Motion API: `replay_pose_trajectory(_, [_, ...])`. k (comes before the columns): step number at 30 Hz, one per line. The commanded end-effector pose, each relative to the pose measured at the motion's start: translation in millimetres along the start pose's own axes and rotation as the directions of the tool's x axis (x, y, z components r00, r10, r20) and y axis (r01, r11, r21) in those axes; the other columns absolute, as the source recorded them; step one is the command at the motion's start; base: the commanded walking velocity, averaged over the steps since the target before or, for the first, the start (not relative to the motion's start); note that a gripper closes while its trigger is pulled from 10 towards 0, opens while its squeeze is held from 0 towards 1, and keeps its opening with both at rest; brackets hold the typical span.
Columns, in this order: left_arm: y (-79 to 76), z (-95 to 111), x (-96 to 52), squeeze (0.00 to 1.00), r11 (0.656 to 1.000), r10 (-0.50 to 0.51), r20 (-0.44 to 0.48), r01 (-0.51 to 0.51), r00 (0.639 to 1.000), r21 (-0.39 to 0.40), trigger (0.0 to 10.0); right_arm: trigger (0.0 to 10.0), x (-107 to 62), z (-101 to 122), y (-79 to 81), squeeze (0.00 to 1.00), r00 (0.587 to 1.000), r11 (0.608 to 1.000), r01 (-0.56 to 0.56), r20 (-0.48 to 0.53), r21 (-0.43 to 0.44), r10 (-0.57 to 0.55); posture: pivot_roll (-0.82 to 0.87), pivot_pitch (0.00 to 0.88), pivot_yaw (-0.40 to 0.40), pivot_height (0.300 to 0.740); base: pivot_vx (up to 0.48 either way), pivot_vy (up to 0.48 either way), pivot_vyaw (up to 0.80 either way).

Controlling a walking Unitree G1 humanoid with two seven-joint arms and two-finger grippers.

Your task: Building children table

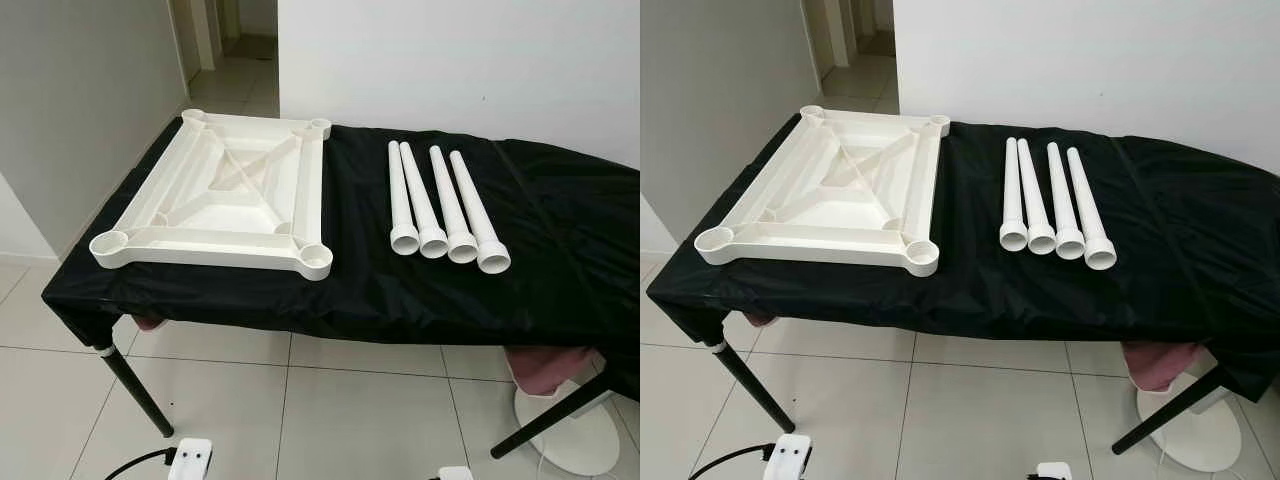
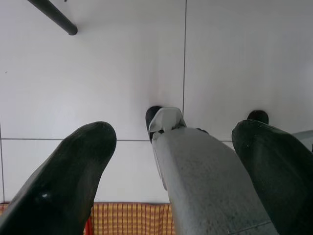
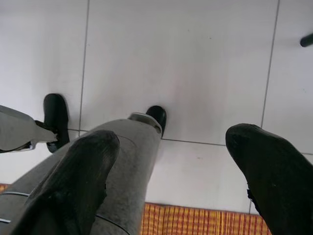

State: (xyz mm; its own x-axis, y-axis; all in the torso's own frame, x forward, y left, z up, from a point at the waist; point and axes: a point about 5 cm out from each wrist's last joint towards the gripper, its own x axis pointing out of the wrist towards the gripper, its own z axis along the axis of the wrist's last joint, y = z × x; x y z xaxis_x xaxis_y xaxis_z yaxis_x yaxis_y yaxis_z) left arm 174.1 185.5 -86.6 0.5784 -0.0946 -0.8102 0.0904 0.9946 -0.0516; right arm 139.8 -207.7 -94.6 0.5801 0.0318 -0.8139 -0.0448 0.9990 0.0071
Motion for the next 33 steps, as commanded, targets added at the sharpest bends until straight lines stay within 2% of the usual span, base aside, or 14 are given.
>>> replay_pose_trajectory(1, [0.2, 0, -1.3, 1.00, 0.998, -0.063, 0.012, 0.063, 0.998, 0.005, 10.0, 10.0, -0.6, -2, 0.5, 1.00, 1.000, 1.000, -0.004, -0.001, -0.003, 0.004, 0.04, 0.007, -0.006, 0.740, 0.000, 0.000, 0.00])
replay_pose_trajectory(2, [-0.8, 6, -0.7, 0.01, 0.996, -0.088, 0.045, 0.088, 0.995, 0.009, 10.0, 10.0, 0.4, 3, 1.2, 0.00, 1.000, 1.000, -0.019, 0.024, -0.002, 0.019, 0.04, 0.007, -0.006, 0.740, 0.000, 0.000, 0.00])
replay_pose_trajectory(9, [-5.1, 40, -0.1, 0.00, 0.981, -0.194, 0.220, 0.182, 0.956, 0.073, 10.0, 10.0, 2.8, 36, -1.7, 0.00, 0.978, 0.997, -0.074, 0.192, -0.016, 0.076, 0.04, 0.040, 0.000, 0.740, 0.000, 0.000, 0.00])
replay_pose_trajectory(11, [-10.2, 54, -2.7, 0.00, 0.945, -0.303, 0.268, 0.254, 0.914, 0.205, 10.0, 10.0, 2.4, 51, -1.9, 0.00, 0.959, 0.987, -0.102, 0.252, -0.120, 0.130, 0.04, 0.040, 0.000, 0.740, 0.000, 0.000, 0.00])
replay_pose_trajectory(12, [-15.7, 59, -6.1, 0.00, 0.885, -0.402, 0.265, 0.298, 0.877, 0.358, 10.0, 10.0, 0.6, 61, 2.3, 0.00, 0.930, 0.957, -0.166, 0.284, -0.236, 0.232, 0.04, 0.051, -0.002, 0.740, 0.000, 0.000, 0.00])
replay_pose_trajectory(15, [-17.2, 59, -7.1, 0.00, 0.865, -0.425, 0.258, 0.305, 0.868, 0.398, 10.0, 10.0, -0.2, 63, 4.0, 0.00, 0.920, 0.945, -0.189, 0.288, -0.268, 0.266, 0.04, 0.051, -0.002, 0.740, 0.000, 0.000, 0.00])
replay_pose_trajectory(17, [-20.5, 63, -11.0, 0.00, 0.799, -0.512, 0.239, 0.356, 0.825, 0.485, 10.0, 10.0, -4.8, 73, 8.1, 0.00, 0.868, 0.897, -0.271, 0.313, -0.350, 0.385, 0.03, 0.062, 0.000, 0.740, 0.000, 0.000, 0.00])
replay_pose_trajectory(18, [-20.5, 63, -11.0, 0.00, 0.799, -0.512, 0.239, 0.356, 0.825, 0.485, 10.0, 10.0, -4.8, 73, 8.1, 0.00, 0.868, 0.897, -0.271, 0.313, -0.350, 0.385, 0.03, 0.062, 0.000, 0.740, 0.000, 0.000, 0.00])
replay_pose_trajectory(23, [-22.1, 74, -23.6, 0.00, 0.566, -0.732, 0.087, 0.531, 0.676, 0.631, 10.0, 10.0, -21.6, 80, 17.0, 0.00, 0.706, 0.652, -0.492, 0.175, -0.577, 0.687, 0.03, 0.068, -0.005, 0.740, 0.000, 0.000, 0.00])
replay_pose_trajectory(25, [-21.4, 77, -25.6, 0.00, 0.533, -0.753, 0.059, 0.556, 0.655, 0.638, 10.0, 10.0, -24.4, 80, 16.5, 0.00, 0.689, 0.612, -0.508, 0.139, -0.607, 0.711, 0.04, 0.070, -0.010, 0.740, 0.000, 0.000, 0.00])
replay_pose_trajectory(27, [-21.0, 88, -35.8, 0.00, 0.426, -0.805, -0.001, 0.579, 0.593, 0.695, 10.0, 10.0, -32.6, 85, 8.1, 0.00, 0.675, 0.509, -0.504, 0.048, -0.698, 0.736, 0.04, 0.072, -0.010, 0.740, 0.000, 0.000, 0.00])
replay_pose_trajectory(28, [-21.0, 88, -35.8, 0.00, 0.426, -0.805, -0.001, 0.579, 0.593, 0.695, 10.0, 10.0, -32.6, 85, 8.1, 0.00, 0.675, 0.509, -0.504, 0.048, -0.698, 0.736, 0.04, 0.072, -0.010, 0.740, 0.000, 0.000, 0.00])
replay_pose_trajectory(30, [-20.1, 99, -48.4, 0.00, 0.343, -0.830, -0.045, 0.572, 0.556, 0.745, 10.0, 10.0, -40.6, 87, 0.4, 0.00, 0.667, 0.431, -0.502, -0.019, -0.750, 0.745, 0.04, 0.072, -0.010, 0.740, 0.000, 0.000, 0.00])
replay_pose_trajectory(33, [-15.9, 123, -77.6, 0.00, 0.274, -0.852, -0.063, 0.546, 0.520, 0.792, 10.0, 10.0, -58.3, 109, -11.0, 0.00, 0.651, 0.408, -0.470, 0.004, -0.783, 0.759, 0.04, 0.075, -0.009, 0.740, 0.000, 0.000, 0.00])
